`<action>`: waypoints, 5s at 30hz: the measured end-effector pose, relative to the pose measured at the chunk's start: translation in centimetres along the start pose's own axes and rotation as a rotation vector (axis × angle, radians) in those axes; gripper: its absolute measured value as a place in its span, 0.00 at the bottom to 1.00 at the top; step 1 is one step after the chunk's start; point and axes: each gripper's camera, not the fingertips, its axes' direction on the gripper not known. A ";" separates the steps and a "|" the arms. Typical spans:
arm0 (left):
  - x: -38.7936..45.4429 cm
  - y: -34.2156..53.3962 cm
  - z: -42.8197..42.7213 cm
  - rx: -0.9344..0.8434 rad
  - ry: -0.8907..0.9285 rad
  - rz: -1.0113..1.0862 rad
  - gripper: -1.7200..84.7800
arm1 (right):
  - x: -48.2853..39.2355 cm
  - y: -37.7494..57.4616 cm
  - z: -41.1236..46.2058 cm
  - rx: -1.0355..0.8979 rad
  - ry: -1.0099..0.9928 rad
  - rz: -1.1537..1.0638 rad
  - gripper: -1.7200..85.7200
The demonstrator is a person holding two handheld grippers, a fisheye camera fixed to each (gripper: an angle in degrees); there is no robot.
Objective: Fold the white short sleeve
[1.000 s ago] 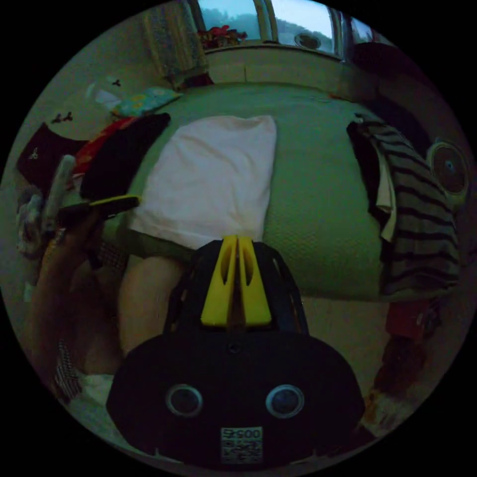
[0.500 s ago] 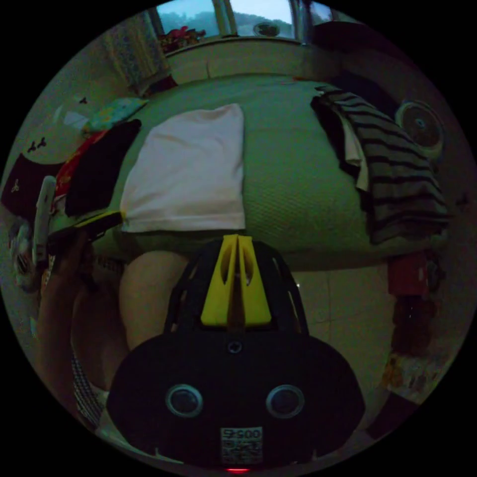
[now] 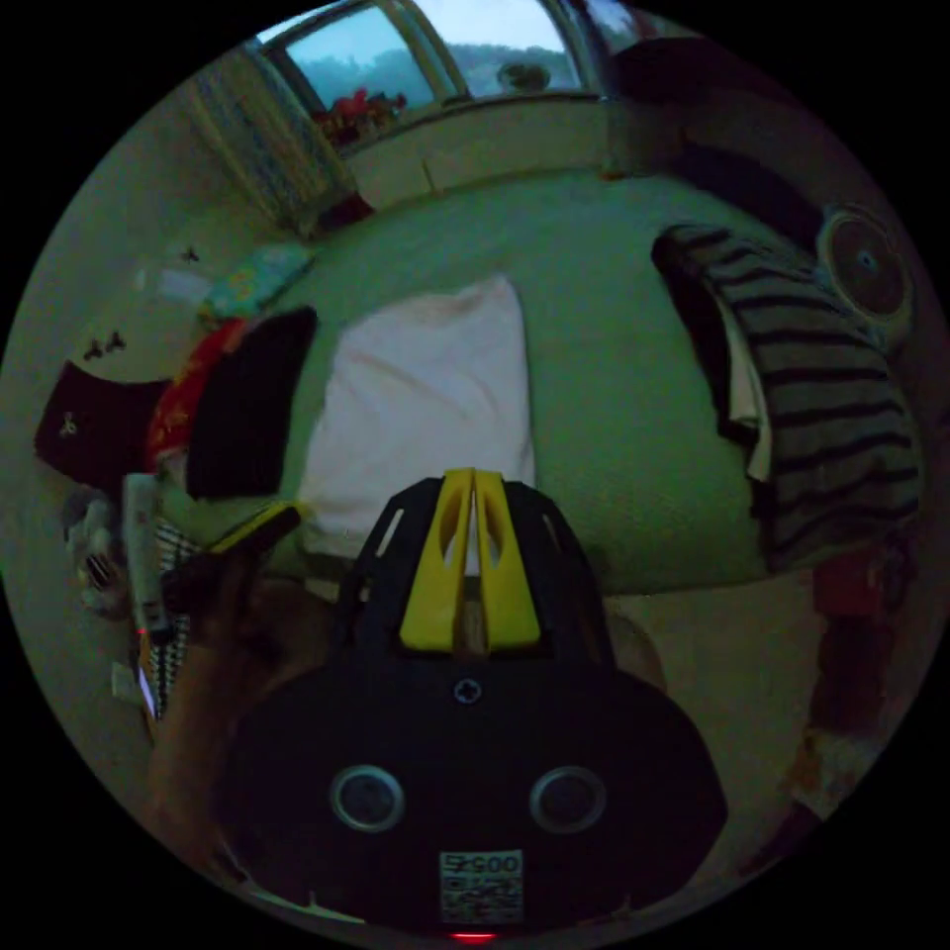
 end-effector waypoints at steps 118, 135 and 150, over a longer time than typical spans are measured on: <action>-22.2 10.2 3.7 0.029 0.191 0.105 0.08 | -41.5 -50.4 16.6 -0.054 0.219 -0.431 0.09; -21.1 11.6 4.8 0.078 0.022 0.100 0.10 | -28.6 -45.2 10.4 -0.043 0.150 -0.441 0.08; -20.1 13.1 8.0 0.179 0.166 0.008 0.23 | -12.9 -41.5 2.6 0.246 -0.065 -0.274 0.08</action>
